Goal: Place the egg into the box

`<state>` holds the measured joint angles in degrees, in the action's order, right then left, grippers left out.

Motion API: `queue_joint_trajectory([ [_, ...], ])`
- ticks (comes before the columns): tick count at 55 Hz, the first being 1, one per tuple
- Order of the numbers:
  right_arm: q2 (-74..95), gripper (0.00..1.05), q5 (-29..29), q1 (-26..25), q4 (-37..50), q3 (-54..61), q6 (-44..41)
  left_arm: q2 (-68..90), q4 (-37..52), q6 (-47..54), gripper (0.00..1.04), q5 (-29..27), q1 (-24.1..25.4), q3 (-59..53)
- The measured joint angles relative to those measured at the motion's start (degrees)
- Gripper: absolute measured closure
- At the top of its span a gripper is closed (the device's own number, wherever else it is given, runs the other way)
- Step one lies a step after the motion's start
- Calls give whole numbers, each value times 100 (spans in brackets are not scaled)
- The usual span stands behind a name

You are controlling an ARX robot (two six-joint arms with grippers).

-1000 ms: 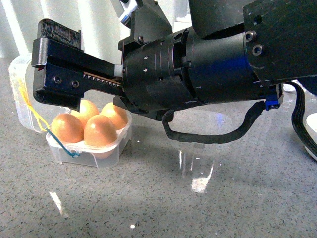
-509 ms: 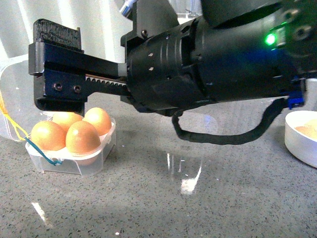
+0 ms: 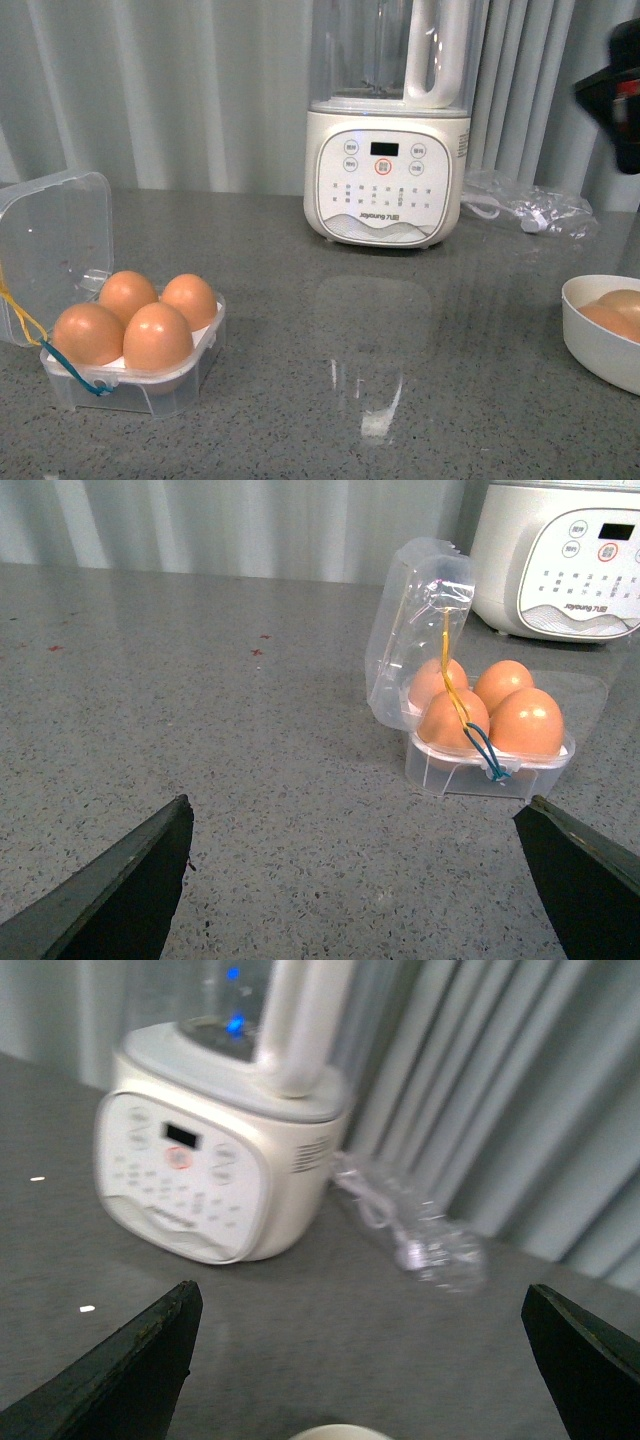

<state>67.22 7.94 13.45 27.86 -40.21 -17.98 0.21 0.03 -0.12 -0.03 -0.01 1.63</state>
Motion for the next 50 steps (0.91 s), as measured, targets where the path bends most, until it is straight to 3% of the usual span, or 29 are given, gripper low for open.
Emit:
queue_joint_trajectory([
  [10,-1082,9,-59,-975,542,586,-920,0,0,0,7,0,0,0],
  [14,-1683,25,-682,-1292,-581,835,109,-2,0,0,7,0,0,0],
  [20,-2249,45,-785,-1327,-680,1650,1169,-2,0,0,7,0,0,0],
  [32,-2739,80,-787,-1331,-470,2402,1655,-2,0,0,7,0,0,0],
  [37,-3036,102,-785,-1331,-424,2752,1705,-2,0,0,7,0,0,0],
  [50,-3720,101,-787,-1331,-501,3329,1735,-2,0,0,7,0,0,0],
])
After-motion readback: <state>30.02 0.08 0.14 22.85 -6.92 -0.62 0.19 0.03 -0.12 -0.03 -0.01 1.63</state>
